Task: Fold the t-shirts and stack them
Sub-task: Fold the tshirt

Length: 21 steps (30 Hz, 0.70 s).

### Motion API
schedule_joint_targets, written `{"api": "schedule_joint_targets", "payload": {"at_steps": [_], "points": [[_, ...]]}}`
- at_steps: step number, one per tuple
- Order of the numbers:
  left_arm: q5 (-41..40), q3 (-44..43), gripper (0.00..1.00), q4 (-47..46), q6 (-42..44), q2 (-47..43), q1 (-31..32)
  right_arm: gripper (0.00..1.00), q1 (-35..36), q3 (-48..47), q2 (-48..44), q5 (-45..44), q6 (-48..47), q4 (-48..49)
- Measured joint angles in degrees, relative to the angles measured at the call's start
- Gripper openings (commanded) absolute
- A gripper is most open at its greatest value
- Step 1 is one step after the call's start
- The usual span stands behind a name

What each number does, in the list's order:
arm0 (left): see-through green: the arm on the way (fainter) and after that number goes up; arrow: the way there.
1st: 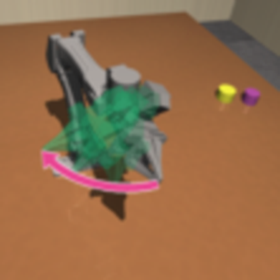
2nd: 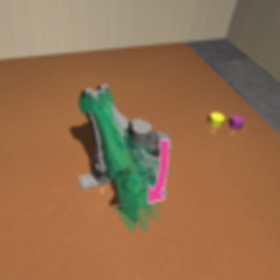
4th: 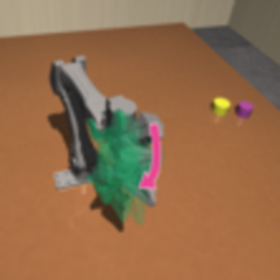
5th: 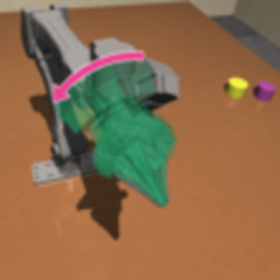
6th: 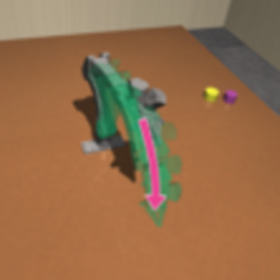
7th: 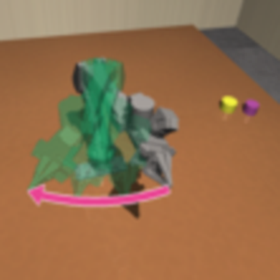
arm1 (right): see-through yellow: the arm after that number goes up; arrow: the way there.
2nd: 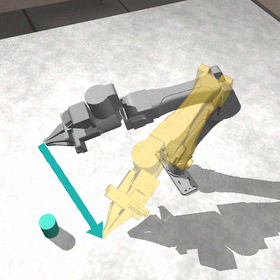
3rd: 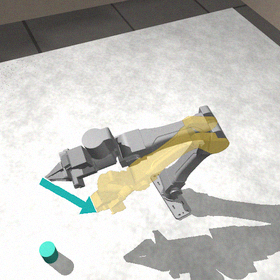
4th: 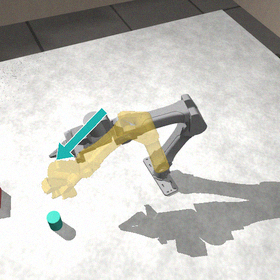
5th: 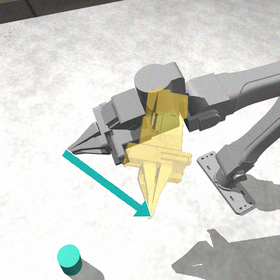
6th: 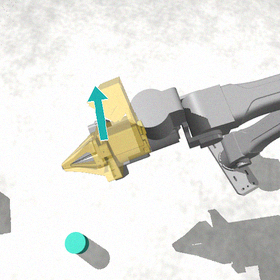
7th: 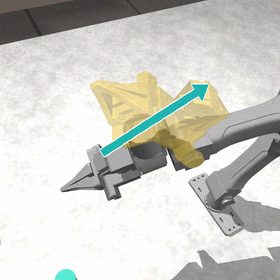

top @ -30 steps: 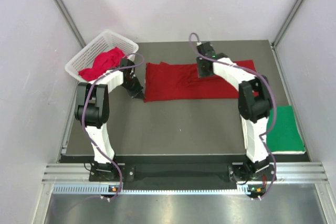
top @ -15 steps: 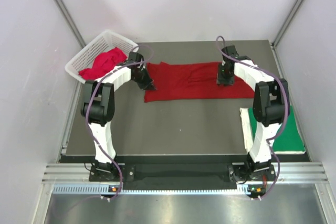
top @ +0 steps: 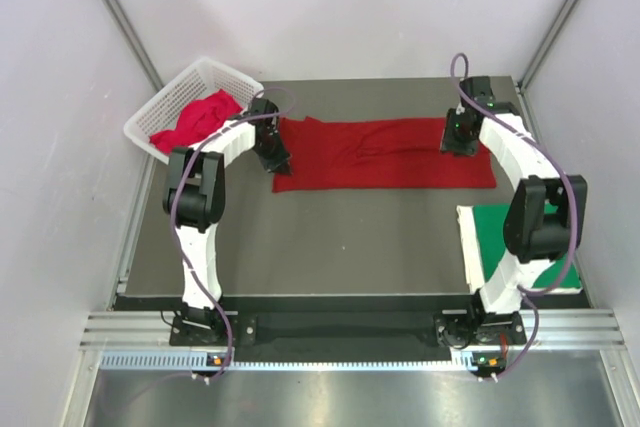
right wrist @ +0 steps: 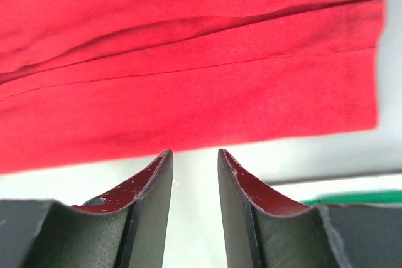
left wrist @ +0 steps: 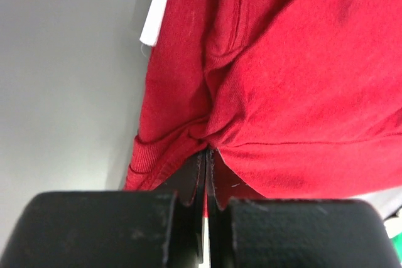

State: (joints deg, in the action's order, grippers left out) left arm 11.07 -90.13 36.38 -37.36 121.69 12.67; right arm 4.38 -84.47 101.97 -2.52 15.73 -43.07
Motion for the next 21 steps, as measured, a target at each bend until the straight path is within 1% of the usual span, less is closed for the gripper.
{"api": "schedule_joint_targets", "payload": {"at_steps": [3,6,10,12,14,17,18,21], "points": [[-1.0,-5.2,0.00,3.3,0.5,3.0,-0.1,0.36,0.1,0.0,-4.7,0.2,0.7,-1.2],[-2.3,-12.9,0.00,6.5,0.9,7.2,-0.3,0.36,0.1,-0.1,-9.5,-0.5,1.9,-2.4],[-4.0,-22.5,0.00,6.8,0.9,12.2,-0.9,0.37,0.1,-0.5,-15.0,-1.6,3.5,-4.3],[-4.1,-25.1,0.03,6.4,0.8,13.0,-1.1,0.37,0.1,-0.9,-17.3,-2.1,4.3,-5.0],[-4.0,-26.4,0.06,6.0,0.6,12.8,-1.1,0.37,0.1,-1.6,-18.9,-2.4,5.0,-6.1],[-4.3,-26.1,0.19,4.7,0.5,11.1,-0.7,0.38,0.1,-2.0,-20.7,-2.4,5.9,-6.6],[-4.3,-25.1,0.19,4.0,0.0,9.9,-0.2,0.38,0.1,-2.0,-21.1,-2.3,6.1,-7.0],[-3.4,-19.5,0.15,2.6,-2.3,5.6,1.9,0.38,0.1,-1.8,-21.8,-2.3,6.6,-7.8]]}}
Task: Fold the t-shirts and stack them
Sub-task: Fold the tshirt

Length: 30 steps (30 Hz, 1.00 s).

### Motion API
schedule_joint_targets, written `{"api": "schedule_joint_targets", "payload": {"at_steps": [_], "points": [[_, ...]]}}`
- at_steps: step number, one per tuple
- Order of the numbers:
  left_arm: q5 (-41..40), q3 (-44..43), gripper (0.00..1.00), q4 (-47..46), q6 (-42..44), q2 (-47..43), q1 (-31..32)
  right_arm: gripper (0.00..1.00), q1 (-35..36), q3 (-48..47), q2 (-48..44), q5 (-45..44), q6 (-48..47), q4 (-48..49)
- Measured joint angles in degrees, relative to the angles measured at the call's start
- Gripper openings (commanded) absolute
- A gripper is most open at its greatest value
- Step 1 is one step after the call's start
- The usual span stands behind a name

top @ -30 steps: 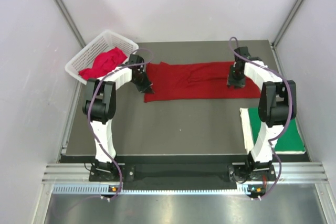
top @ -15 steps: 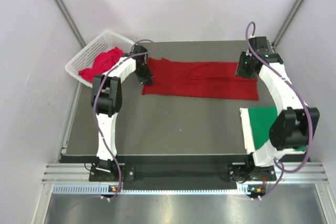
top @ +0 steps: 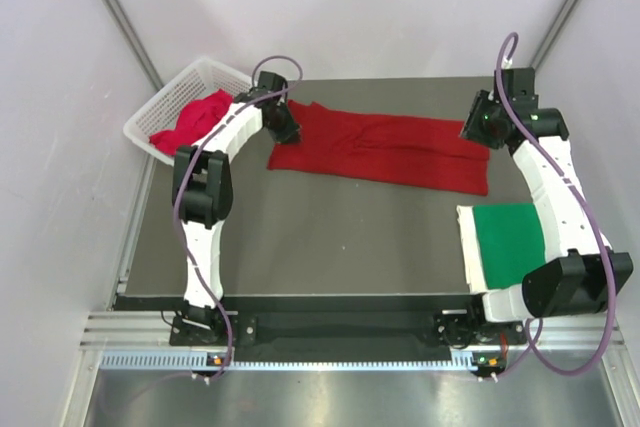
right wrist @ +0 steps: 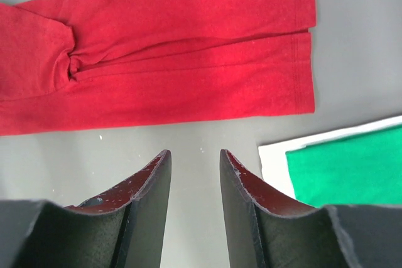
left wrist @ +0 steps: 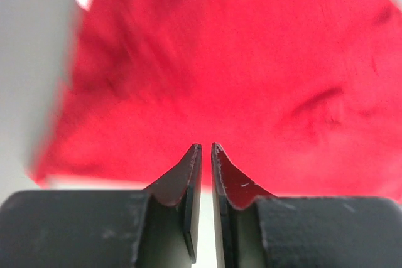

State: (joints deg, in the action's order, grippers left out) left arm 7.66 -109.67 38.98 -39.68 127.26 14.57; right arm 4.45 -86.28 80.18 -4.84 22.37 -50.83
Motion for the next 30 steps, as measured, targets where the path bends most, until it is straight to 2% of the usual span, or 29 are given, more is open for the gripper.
{"api": "schedule_joint_targets", "payload": {"at_steps": [6,11,14,18,30], "points": [[3.6,17.0,0.22,-3.8,-13.0,-10.5,4.0,0.38,0.0,2.6,-1.8,0.5,0.5,-0.2],[3.5,27.6,0.42,-7.6,-27.0,-15.0,3.4,0.38,0.0,5.2,-2.9,1.8,1.1,-0.2],[3.3,31.8,0.41,-10.2,-35.2,-15.4,2.9,0.38,0.1,6.2,-3.4,2.6,1.5,0.0],[2.2,34.9,0.41,-12.0,-41.4,-15.3,2.8,0.38,0.3,7.7,-3.7,3.4,1.8,0.4],[-3.8,33.8,0.40,-15.2,-47.8,-15.3,3.0,0.38,0.3,13.1,-6.1,4.2,1.9,1.1]]}}
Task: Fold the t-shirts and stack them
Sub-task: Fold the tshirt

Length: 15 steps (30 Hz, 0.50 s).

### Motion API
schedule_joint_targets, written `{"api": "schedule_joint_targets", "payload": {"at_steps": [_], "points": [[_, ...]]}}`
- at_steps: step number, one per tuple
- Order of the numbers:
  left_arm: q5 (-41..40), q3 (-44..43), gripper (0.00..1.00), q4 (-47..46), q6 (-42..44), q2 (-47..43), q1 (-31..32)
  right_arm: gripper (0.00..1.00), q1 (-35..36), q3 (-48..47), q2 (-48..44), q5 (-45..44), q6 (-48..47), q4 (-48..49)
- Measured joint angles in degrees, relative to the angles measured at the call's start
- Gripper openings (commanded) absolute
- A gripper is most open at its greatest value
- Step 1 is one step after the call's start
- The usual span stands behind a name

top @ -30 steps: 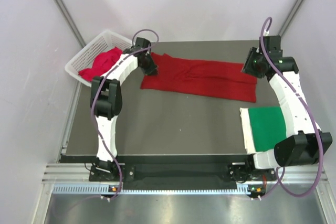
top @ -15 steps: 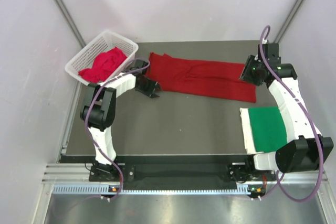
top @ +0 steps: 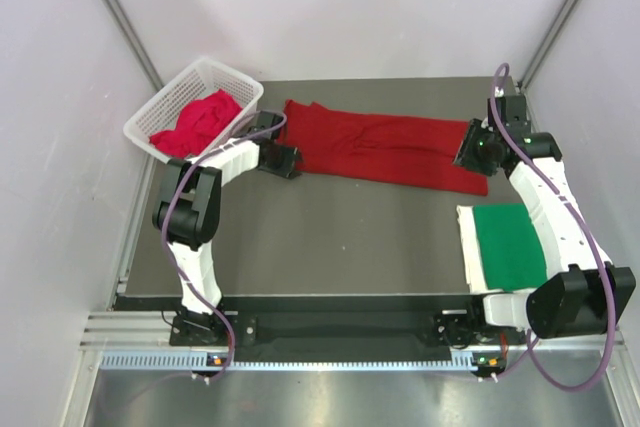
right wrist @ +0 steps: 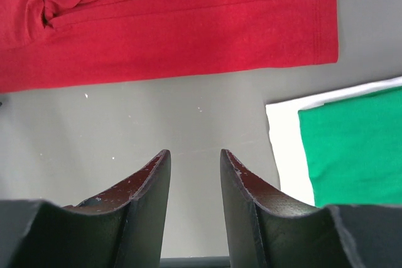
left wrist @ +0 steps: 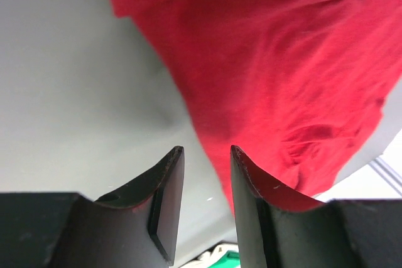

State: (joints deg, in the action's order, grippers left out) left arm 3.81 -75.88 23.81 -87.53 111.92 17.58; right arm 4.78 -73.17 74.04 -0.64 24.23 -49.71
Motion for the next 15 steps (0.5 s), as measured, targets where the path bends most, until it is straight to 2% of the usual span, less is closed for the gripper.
{"api": "schedule_joint_targets", "payload": {"at_steps": [12,14,15], "points": [[-1.8,-2.0,0.38,0.1,-1.7,3.2,0.2,0.38,0.0,0.0,0.0,0.3,-0.1,0.4],[-1.9,-2.0,0.36,0.4,-1.7,3.4,0.2,0.38,0.0,0.0,0.0,0.3,-0.1,0.4],[-2.3,-2.1,0.29,0.5,-1.7,3.4,0.2,0.39,0.0,0.0,0.0,0.3,-0.1,0.4]]}}
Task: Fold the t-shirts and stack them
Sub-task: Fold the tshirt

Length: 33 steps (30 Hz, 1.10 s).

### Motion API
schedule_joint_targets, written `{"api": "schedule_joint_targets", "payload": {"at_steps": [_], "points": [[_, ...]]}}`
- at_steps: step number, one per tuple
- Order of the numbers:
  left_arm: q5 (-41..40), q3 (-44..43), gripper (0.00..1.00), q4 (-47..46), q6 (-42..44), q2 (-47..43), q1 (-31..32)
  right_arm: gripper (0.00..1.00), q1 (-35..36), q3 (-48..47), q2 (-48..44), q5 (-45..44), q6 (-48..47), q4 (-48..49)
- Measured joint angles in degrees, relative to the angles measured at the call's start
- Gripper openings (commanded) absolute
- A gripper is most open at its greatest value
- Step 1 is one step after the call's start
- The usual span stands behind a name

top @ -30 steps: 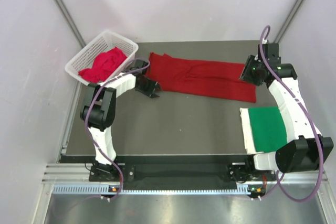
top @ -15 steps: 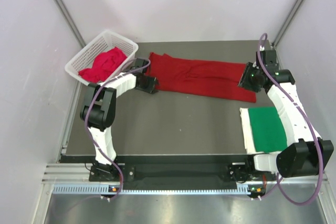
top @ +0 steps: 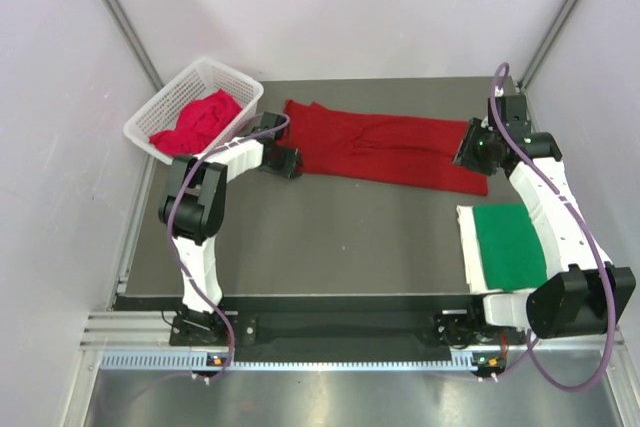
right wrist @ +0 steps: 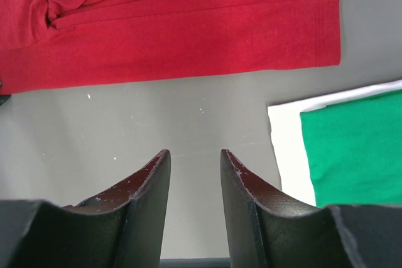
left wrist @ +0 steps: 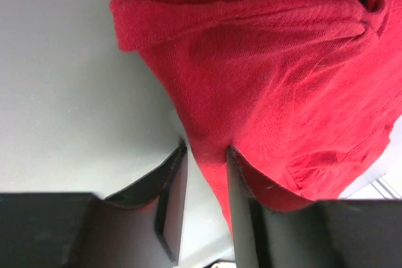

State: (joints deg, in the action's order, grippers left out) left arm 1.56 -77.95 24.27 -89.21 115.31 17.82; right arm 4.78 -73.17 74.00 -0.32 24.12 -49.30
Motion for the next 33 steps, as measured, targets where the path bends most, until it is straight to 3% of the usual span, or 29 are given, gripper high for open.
{"api": "schedule_joint_targets", "payload": {"at_steps": [7,23,24,25,27,28,33], "points": [[-1.7,-1.0,0.00,0.3,1.7,0.5,0.2,0.39,0.3,0.0,0.0,0.0,-0.2,0.0],[-6.0,-8.2,0.00,6.5,13.8,2.8,-3.0,0.40,0.7,2.0,0.3,-0.2,-1.4,-0.9],[-6.2,-9.5,0.05,7.2,14.7,3.4,-3.1,0.40,0.7,2.1,0.5,-0.2,-1.5,-1.0],[-6.2,-10.6,0.22,7.7,15.6,3.9,-3.1,0.40,0.7,2.1,0.9,0.0,-1.6,-0.9],[-6.1,-12.6,0.34,8.9,17.4,4.3,-3.1,0.40,0.7,2.1,1.4,0.0,-1.6,-1.0],[-6.0,-13.4,0.46,9.3,18.1,4.2,-3.1,0.40,0.7,2.1,1.6,0.0,-1.6,-1.2],[-4.4,-11.8,0.52,9.3,19.1,0.2,-2.4,0.40,0.7,2.1,1.6,-0.3,-1.8,-1.4]]}}
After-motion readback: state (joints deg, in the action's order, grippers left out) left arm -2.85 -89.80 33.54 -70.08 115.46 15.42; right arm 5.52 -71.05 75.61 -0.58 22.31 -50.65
